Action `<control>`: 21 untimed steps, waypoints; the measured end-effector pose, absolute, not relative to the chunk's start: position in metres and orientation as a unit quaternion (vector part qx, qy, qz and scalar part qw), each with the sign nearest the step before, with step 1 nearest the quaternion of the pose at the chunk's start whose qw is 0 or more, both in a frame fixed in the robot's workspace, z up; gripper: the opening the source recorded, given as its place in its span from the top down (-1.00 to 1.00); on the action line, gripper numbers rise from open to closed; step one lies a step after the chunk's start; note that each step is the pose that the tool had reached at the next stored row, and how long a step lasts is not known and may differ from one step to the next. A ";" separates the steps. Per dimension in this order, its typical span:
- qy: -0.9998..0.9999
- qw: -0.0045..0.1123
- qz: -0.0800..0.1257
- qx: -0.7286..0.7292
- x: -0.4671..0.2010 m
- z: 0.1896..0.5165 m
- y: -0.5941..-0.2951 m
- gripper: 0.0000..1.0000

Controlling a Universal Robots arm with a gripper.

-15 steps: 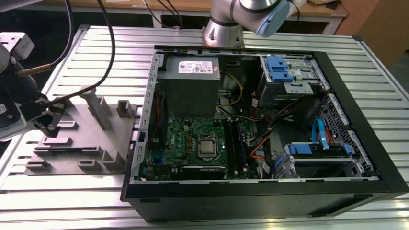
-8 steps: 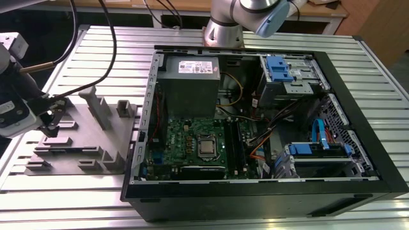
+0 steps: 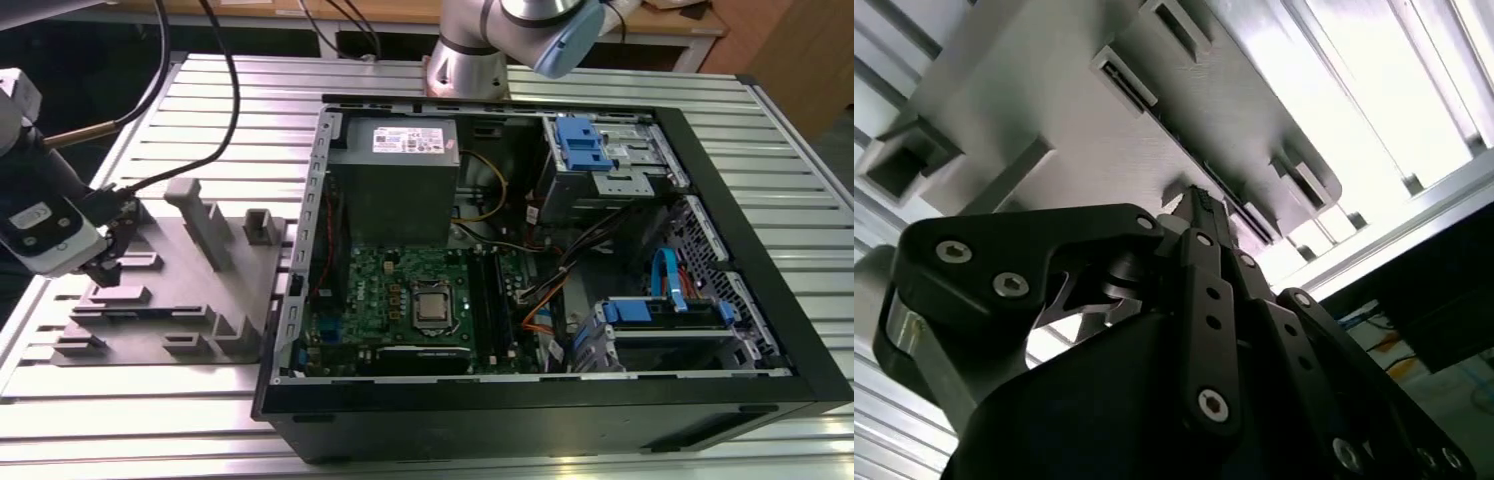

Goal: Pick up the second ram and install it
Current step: 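Pick up the second ram and move it above second insertion slot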

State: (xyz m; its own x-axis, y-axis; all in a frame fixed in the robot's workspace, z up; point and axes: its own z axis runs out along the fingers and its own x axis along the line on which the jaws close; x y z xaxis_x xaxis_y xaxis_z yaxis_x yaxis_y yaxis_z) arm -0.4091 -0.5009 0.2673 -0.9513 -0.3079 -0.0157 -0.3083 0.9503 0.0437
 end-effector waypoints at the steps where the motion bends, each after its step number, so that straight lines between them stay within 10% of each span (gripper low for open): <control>1: 0.986 0.004 0.023 -0.166 -0.409 0.267 -0.501 0.86; 21: 0.944 -0.001 0.017 -0.330 -0.409 0.266 -0.501 0.86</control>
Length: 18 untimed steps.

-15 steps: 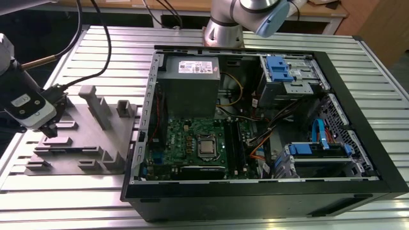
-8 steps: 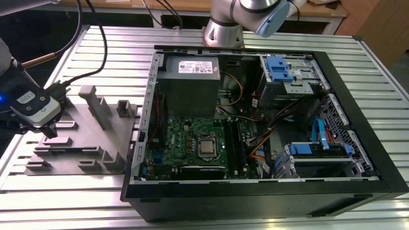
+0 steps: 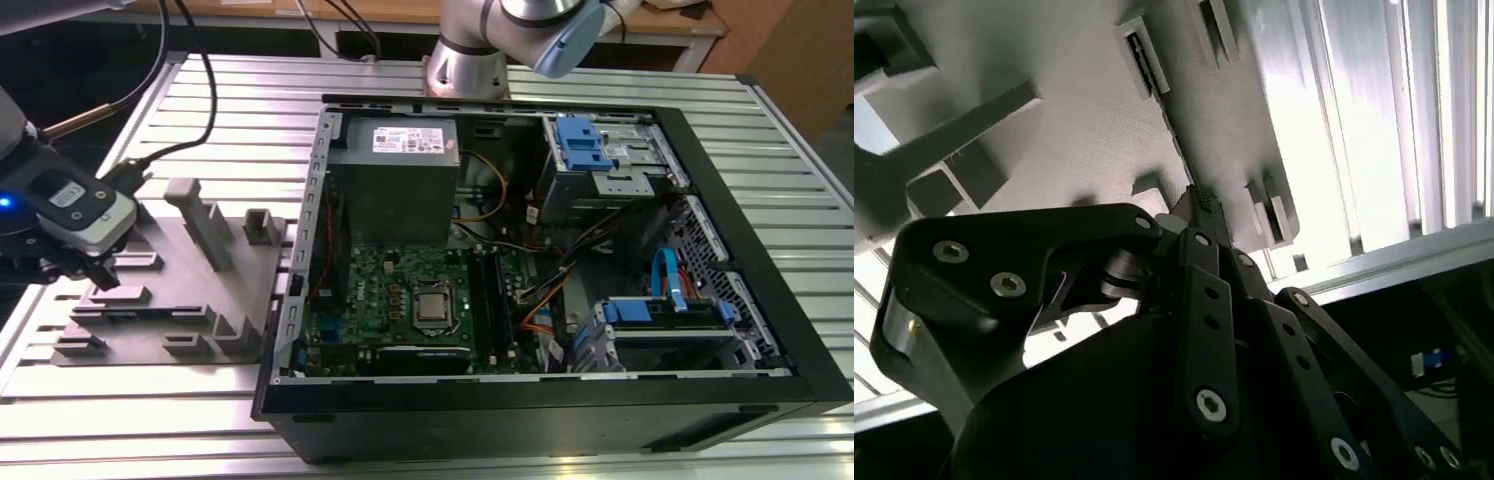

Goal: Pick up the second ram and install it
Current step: 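Pick up the second ram and move it above second insertion slot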

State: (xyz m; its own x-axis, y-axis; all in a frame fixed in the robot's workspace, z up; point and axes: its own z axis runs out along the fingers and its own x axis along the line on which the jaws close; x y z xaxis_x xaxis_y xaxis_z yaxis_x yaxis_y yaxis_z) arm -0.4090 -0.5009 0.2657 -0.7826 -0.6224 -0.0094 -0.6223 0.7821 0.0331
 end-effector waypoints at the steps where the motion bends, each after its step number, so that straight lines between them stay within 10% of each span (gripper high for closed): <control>1: -0.941 0.001 -0.017 0.338 -0.409 0.266 -0.501 0.86; 18: -0.878 0.004 -0.016 0.479 -0.409 0.264 -0.501 0.86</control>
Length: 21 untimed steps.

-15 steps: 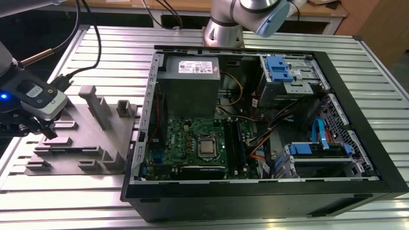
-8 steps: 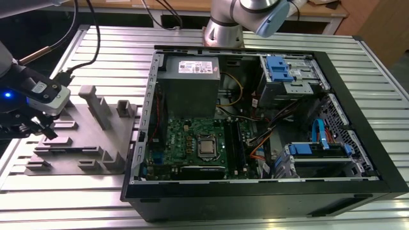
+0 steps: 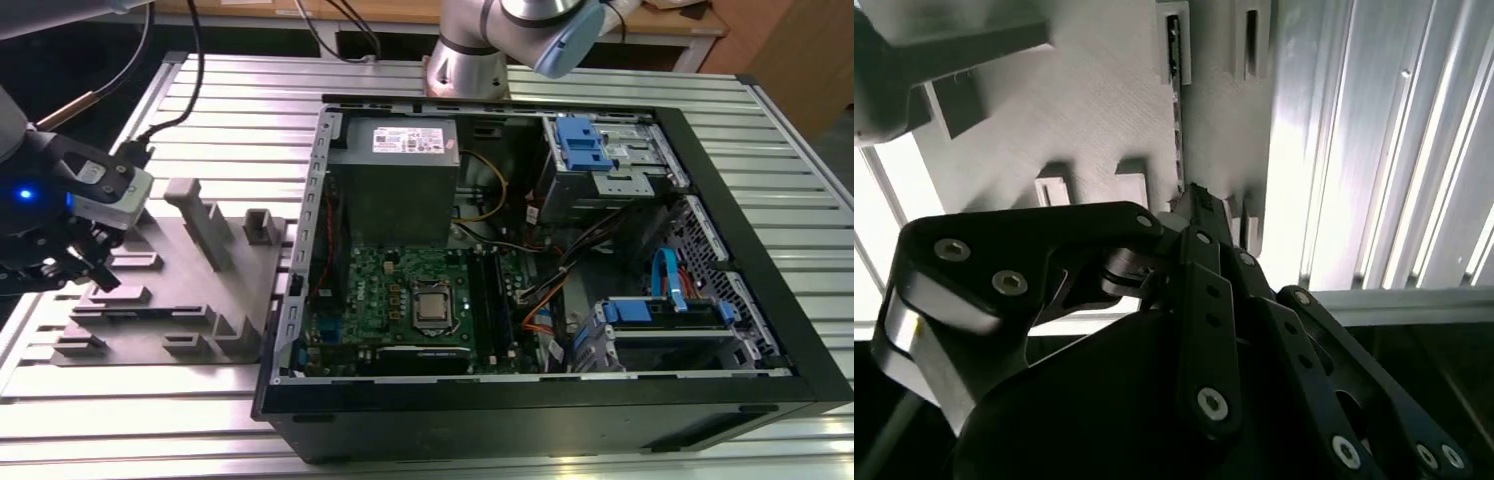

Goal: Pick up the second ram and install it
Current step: 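Pick up the second ram and move it above second insertion slot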

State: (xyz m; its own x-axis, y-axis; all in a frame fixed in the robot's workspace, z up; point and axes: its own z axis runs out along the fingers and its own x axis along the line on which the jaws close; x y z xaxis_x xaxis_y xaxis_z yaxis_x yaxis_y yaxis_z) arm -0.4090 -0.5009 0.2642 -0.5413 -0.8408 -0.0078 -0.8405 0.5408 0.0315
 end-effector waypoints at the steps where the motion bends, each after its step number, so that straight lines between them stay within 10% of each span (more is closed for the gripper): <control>1: -0.873 0.004 -0.016 0.487 -0.409 0.264 -0.501 0.86; 21: -0.771 0.007 -0.015 0.637 -0.409 0.263 -0.501 0.86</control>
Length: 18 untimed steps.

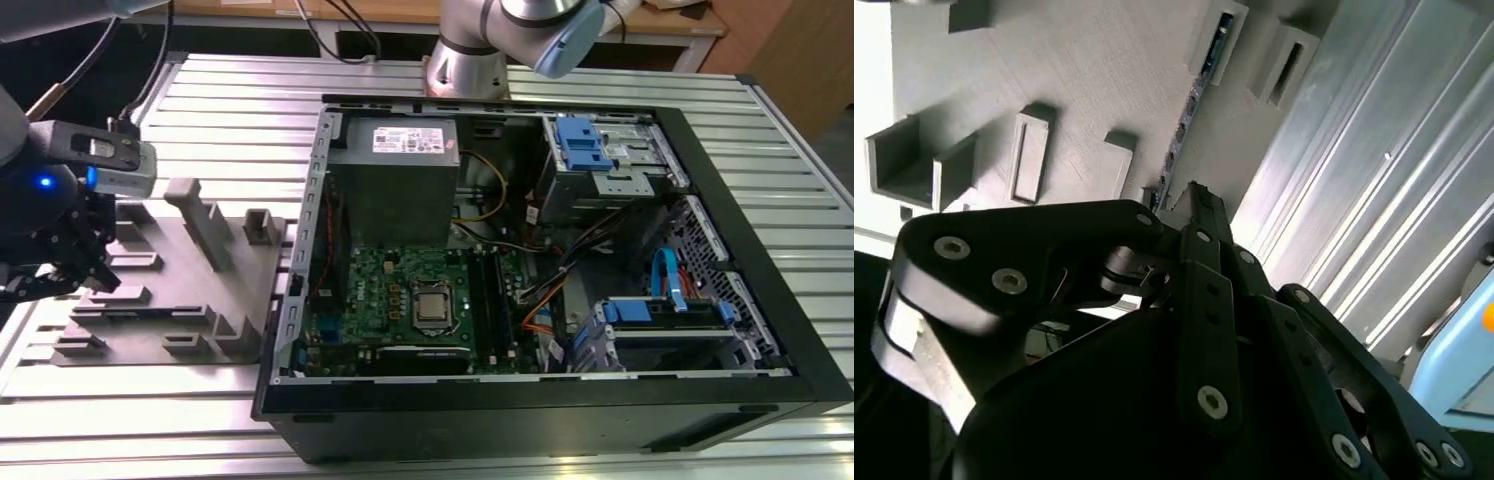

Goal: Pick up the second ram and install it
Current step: 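Pick up the second ram and move it above second insertion slot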

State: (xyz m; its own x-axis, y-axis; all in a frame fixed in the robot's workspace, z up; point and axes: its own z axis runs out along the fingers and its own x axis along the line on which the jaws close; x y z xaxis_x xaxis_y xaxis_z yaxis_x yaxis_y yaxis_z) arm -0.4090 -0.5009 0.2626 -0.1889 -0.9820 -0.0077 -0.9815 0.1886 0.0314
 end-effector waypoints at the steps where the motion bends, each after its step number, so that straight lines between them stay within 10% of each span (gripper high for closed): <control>1: -0.765 0.007 -0.015 0.644 -0.409 0.262 -0.501 0.86; 18: -0.716 0.008 -0.014 0.698 -0.409 0.261 -0.501 0.86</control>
State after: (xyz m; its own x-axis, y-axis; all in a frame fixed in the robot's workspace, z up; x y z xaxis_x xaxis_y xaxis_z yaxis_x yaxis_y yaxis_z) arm -0.4090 -0.5008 0.2614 -0.0253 -0.9996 -0.0094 -0.9992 0.0250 0.0312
